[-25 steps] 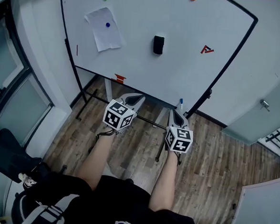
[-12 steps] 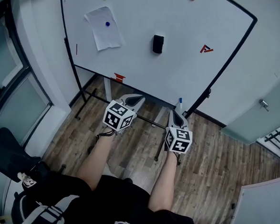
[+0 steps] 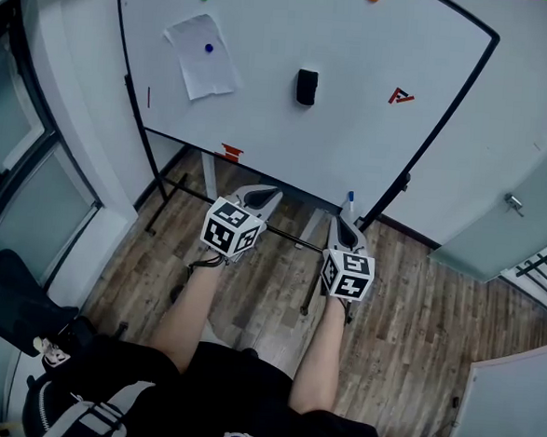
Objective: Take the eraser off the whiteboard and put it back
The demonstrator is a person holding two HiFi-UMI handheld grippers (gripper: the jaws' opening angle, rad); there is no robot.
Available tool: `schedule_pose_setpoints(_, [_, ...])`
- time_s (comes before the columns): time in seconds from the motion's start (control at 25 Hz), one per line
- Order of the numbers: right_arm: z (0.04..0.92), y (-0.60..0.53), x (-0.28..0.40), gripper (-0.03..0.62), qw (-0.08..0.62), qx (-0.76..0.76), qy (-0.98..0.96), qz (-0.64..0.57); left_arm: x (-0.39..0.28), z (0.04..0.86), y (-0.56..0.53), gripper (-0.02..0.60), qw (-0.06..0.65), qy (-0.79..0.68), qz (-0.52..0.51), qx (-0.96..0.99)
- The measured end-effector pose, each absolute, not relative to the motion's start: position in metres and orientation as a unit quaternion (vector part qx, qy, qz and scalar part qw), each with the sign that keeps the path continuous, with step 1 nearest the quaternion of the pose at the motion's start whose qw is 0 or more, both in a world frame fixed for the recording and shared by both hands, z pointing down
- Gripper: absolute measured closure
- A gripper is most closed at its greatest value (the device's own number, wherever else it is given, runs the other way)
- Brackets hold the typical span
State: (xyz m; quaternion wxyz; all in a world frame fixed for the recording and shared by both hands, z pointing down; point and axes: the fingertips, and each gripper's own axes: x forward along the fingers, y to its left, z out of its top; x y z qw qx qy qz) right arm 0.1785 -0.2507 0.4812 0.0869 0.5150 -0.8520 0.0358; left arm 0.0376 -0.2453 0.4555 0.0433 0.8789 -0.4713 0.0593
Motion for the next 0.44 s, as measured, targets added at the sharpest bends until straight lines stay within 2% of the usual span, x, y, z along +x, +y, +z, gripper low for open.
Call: schedule_pose_setpoints(0.44, [0.488, -0.253, 0.190, 0.569, 0.089, 0.523, -0.846, 0.039, 0.046, 0.461, -0.249, 0.561, 0.049, -0.466, 0.059, 0.882])
